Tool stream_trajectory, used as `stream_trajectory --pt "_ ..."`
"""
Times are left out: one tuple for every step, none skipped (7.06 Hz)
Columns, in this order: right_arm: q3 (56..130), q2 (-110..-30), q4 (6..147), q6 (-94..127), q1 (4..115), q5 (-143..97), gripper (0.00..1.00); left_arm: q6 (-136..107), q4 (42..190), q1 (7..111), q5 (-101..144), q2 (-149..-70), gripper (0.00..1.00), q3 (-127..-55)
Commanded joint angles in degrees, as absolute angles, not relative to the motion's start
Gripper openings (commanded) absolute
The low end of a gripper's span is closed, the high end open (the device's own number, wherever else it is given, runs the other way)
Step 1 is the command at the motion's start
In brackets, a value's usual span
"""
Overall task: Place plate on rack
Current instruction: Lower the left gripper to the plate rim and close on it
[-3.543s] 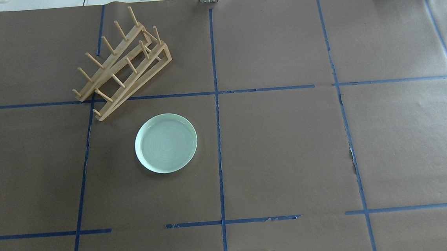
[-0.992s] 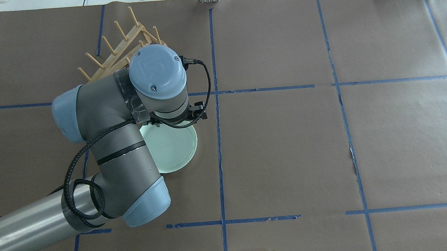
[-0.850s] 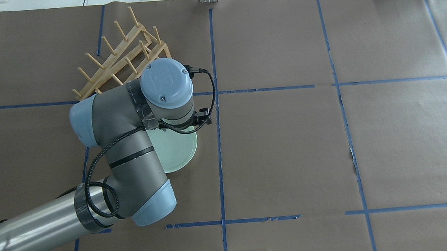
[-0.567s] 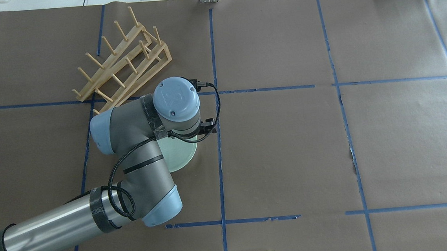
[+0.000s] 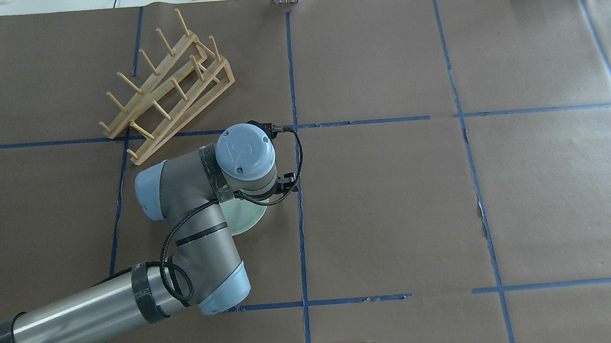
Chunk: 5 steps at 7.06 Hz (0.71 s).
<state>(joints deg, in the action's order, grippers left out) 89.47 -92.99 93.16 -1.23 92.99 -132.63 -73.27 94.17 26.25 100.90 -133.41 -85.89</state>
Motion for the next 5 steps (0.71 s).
stream_trajectory --pt "89.47 -92.99 93.16 -1.23 92.99 -132.63 1.0 -73.3 94.31 25.67 100.9 -133.51 0.95 -85.69" --pt "89.47 -92.99 93.16 -1.23 92.99 -132.63 1.0 -73.3 94.31 25.66 100.9 -133.59 0.89 -85.69" --pt "89.47 -92.99 93.16 -1.23 92.99 -132.63 1.0 -73.3 94.31 25.66 100.9 -133.59 0.85 -85.69" --pt "89.47 -92.99 93.16 -1.23 92.99 -132.63 1.0 -73.3 94.31 25.66 100.9 -133.59 0.77 -85.69" --pt "89.47 -92.99 93.16 -1.23 92.99 -132.63 1.0 -73.21 94.31 25.32 100.9 -133.59 0.7 -85.69"
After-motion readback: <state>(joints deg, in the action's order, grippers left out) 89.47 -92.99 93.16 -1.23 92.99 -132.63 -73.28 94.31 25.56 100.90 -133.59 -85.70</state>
